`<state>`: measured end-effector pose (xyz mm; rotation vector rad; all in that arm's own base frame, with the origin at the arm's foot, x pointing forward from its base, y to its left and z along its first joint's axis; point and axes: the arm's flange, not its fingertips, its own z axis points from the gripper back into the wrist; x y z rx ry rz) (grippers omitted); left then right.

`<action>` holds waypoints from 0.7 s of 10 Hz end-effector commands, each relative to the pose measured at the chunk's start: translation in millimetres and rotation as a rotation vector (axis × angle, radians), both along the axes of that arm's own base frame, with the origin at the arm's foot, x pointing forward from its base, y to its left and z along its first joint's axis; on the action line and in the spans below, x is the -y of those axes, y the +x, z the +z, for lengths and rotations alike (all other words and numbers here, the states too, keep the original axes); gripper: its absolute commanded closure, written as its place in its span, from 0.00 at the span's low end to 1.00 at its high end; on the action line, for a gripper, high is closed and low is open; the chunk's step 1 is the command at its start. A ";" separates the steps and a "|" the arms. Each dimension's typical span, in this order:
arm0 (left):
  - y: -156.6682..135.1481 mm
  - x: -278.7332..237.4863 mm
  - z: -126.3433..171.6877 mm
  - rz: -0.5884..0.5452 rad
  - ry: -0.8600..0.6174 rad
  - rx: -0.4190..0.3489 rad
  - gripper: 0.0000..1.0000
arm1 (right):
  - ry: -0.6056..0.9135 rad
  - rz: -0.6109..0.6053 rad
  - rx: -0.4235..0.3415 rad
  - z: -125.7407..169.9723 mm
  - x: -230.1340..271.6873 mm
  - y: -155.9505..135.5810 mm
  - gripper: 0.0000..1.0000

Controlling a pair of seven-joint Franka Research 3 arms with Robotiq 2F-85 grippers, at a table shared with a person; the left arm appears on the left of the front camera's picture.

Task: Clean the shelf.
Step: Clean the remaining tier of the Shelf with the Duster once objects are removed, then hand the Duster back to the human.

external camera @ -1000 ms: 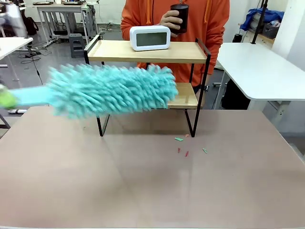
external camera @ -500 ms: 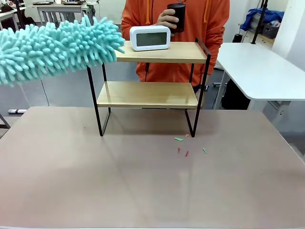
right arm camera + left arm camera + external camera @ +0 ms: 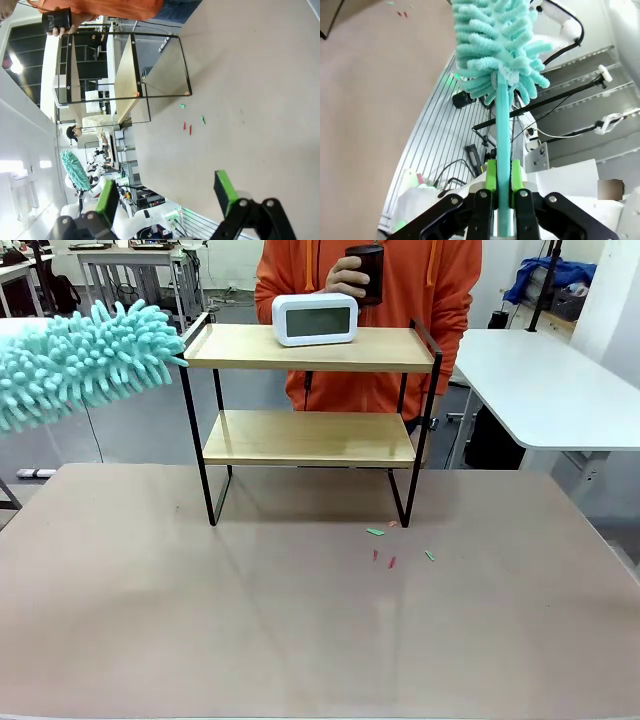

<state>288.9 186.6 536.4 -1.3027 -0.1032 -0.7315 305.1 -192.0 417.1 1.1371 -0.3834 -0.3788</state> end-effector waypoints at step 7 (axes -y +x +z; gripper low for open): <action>-0.6 17.3 13.9 0.011 0.007 -0.001 1.00 | 0.011 -0.004 0.031 0.9 -1.1 1.3 0.00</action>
